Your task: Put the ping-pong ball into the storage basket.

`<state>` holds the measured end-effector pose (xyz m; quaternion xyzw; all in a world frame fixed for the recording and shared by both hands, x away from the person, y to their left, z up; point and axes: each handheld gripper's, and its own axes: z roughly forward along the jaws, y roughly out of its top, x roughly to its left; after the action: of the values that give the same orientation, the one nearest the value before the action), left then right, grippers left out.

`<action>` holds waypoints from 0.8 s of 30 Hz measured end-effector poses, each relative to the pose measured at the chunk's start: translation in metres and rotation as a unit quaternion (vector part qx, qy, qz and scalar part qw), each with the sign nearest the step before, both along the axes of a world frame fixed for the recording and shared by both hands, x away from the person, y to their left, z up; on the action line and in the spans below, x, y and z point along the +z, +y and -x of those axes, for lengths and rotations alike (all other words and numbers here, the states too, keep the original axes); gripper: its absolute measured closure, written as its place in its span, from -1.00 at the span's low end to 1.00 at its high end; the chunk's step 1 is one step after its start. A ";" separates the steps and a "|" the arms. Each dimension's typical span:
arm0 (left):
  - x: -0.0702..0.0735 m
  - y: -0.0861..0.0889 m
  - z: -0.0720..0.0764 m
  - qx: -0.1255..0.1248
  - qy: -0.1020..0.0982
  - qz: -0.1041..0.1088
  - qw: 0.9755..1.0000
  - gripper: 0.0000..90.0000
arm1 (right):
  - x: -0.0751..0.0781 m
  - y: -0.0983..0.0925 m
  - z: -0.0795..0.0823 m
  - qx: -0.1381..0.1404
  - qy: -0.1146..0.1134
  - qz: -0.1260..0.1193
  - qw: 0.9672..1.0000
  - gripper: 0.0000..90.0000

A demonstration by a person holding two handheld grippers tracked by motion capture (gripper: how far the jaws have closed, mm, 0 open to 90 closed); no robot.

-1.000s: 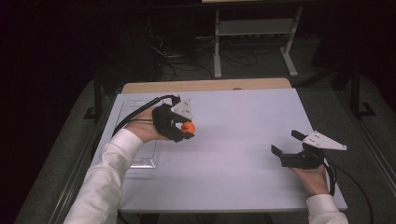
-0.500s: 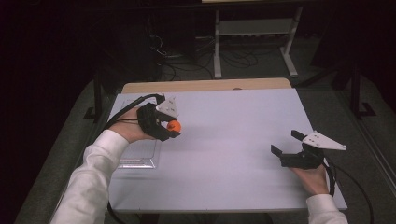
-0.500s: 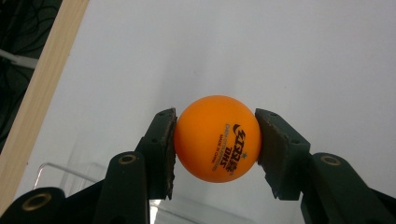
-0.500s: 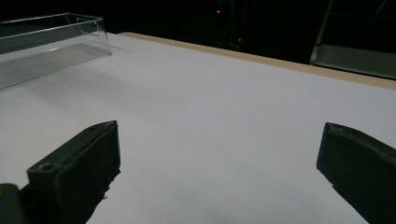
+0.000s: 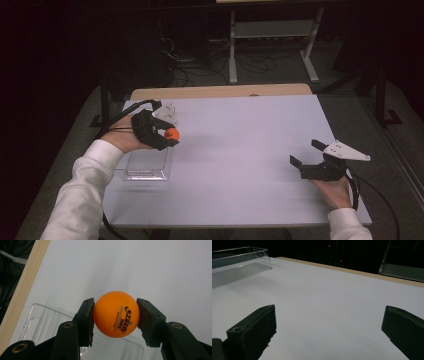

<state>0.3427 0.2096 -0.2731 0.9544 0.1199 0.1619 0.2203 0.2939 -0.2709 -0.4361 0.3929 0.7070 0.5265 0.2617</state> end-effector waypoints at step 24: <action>-0.003 0.029 -0.002 0.028 0.023 -0.038 0.999 0.14 | 0.000 0.000 0.000 -0.001 0.000 -0.002 1.000 -1.00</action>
<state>0.3446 0.2381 -0.2760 0.9616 0.1459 0.1507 0.1767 0.2935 -0.2707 -0.4360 0.3939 0.7059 0.5275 0.2615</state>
